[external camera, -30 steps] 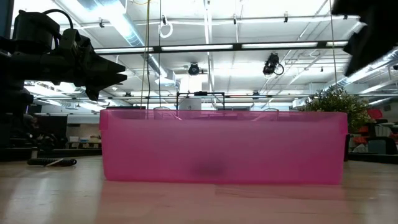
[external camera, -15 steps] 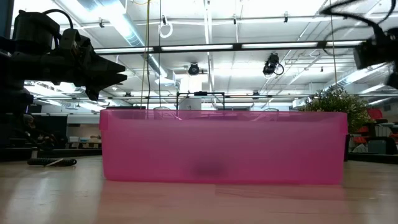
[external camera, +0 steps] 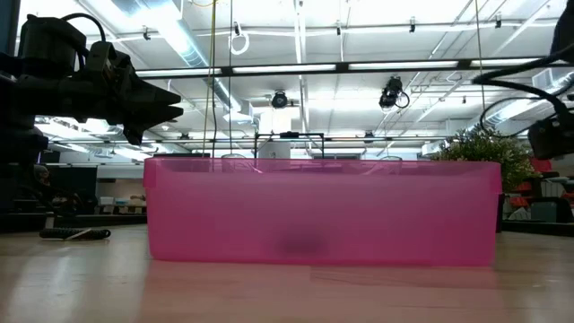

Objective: Sort spring keychains
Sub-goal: Put the yellow spring keychain into the transparent bin

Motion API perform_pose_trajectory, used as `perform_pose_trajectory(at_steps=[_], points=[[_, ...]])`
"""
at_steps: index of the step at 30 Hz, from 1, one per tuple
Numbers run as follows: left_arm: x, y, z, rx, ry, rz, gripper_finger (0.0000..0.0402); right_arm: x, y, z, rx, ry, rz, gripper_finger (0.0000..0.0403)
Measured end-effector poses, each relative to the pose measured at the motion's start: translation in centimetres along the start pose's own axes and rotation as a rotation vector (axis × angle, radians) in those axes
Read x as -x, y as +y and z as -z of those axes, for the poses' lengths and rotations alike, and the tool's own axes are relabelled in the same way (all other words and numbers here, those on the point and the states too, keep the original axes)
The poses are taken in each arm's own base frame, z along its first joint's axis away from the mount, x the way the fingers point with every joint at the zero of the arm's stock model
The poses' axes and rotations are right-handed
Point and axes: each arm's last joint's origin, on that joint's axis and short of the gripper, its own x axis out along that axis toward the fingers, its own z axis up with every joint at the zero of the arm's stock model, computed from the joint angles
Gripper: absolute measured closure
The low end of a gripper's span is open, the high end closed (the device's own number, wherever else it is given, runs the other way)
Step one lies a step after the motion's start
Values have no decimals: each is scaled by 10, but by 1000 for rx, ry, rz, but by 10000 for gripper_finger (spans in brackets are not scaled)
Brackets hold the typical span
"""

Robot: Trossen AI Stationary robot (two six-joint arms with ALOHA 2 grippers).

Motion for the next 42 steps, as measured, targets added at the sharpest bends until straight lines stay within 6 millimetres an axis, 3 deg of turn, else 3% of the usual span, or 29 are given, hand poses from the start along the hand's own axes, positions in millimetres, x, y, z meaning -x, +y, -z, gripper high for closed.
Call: perform_pose_trajectory(at_steps=[8,14,22,26,31,37,42], points=[[0,0,0,0,1,0,248,4,-2,-7,37,28,-15,335],[0,0,0,0,0,0,248,4,-4,-10,45,62,-24,395],[0,0,0,0,0,0,248,14,4,-18,98,37,-33,401],[0,0,0,0,0,0,248,31,18,-33,129,-84,-51,401],[0,0,0,0,1,0,248,46,26,-40,132,-111,-62,402],[0,0,0,0,0,0,248,47,26,-40,110,-106,-57,399],[0,0,0,0,0,0,248,43,24,-38,65,-100,-53,368]])
